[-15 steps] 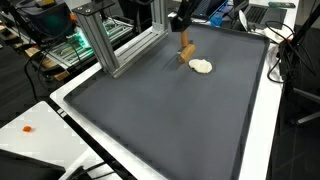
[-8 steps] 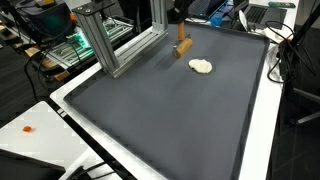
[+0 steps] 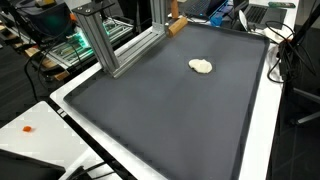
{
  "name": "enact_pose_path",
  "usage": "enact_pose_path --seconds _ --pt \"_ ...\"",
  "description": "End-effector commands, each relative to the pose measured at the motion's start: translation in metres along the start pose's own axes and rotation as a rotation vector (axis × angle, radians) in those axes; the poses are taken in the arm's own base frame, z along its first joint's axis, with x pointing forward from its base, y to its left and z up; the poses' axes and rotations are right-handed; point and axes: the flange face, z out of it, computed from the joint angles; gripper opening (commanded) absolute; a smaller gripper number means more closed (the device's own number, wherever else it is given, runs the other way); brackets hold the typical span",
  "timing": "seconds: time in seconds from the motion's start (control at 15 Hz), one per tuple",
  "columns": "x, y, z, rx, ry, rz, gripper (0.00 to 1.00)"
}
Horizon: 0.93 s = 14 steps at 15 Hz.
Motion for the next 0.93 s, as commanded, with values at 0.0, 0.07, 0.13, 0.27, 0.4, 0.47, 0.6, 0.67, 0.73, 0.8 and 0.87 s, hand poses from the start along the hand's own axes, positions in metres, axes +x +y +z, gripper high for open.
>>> enact_pose_path --seconds 0.0,0.07,0.13,0.27,0.4,0.47,0.6,0.67,0.73,0.8,0.87 --pt "-0.037 0.003 0.000 0.061 -0.041 0.007 0.35" --pt "-0.043 0.002 0.001 0.072 -0.052 0.004 0.35" --pt "-0.050 0.001 0.003 0.075 -0.057 0.001 0.35" --pt "-0.060 0.000 0.007 0.079 -0.065 -0.003 0.35" --pt "-0.070 -0.002 0.010 0.080 -0.072 -0.006 0.35" --pt "-0.074 -0.003 0.013 0.083 -0.075 -0.008 0.35" --pt "-0.081 -0.007 0.016 0.084 -0.082 -0.019 0.35" --pt "-0.085 -0.009 0.018 0.084 -0.085 -0.025 0.35" --pt "-0.089 -0.011 0.020 0.083 -0.090 -0.030 0.35" --pt "-0.092 -0.014 0.022 0.080 -0.092 -0.034 0.35" --pt "-0.095 -0.015 0.023 0.077 -0.095 -0.038 0.35"
